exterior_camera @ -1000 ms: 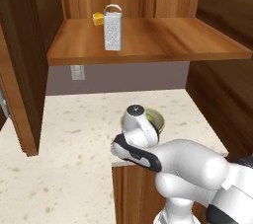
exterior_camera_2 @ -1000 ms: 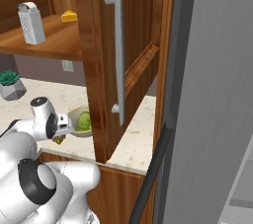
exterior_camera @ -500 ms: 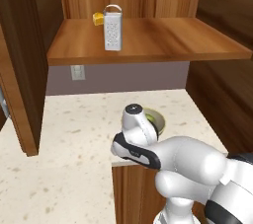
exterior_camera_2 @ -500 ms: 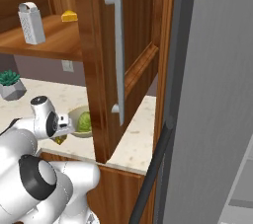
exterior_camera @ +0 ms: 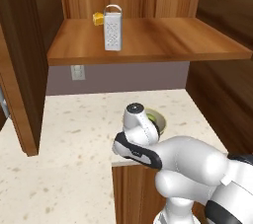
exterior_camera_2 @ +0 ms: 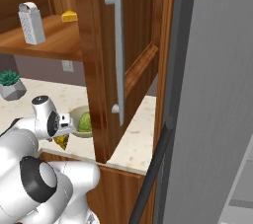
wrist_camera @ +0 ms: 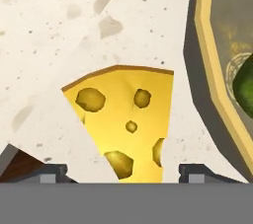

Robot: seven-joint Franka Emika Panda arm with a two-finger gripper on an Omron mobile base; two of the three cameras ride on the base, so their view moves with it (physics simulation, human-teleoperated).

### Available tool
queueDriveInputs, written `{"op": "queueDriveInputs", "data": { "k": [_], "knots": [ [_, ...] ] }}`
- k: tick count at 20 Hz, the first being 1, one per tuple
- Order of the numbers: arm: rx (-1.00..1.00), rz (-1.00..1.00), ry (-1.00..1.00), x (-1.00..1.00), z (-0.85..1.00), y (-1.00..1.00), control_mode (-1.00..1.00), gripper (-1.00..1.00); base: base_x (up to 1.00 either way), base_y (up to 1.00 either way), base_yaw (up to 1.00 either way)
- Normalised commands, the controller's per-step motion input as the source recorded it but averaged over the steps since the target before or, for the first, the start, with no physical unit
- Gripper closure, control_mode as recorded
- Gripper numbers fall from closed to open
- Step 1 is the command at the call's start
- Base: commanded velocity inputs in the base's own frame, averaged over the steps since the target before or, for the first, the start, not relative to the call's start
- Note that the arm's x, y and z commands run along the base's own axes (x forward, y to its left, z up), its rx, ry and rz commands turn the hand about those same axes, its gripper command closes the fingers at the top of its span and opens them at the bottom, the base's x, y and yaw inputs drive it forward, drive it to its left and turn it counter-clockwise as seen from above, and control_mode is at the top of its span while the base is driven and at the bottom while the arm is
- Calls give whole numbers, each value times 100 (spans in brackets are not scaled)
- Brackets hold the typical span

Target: Pick the cheese from the fridge and the cheese grater from the cabinet and place them next to the salad bowl.

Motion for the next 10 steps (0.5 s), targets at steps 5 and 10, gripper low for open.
{"op": "queueDriveInputs", "data": {
  "k": [5,10],
  "knots": [
    [0,0,-1,0,5,-4,-100,-100,0,0,0],
    [0,0,-3,-17,36,-1,-100,-100,0,0,0]
  ]
}}
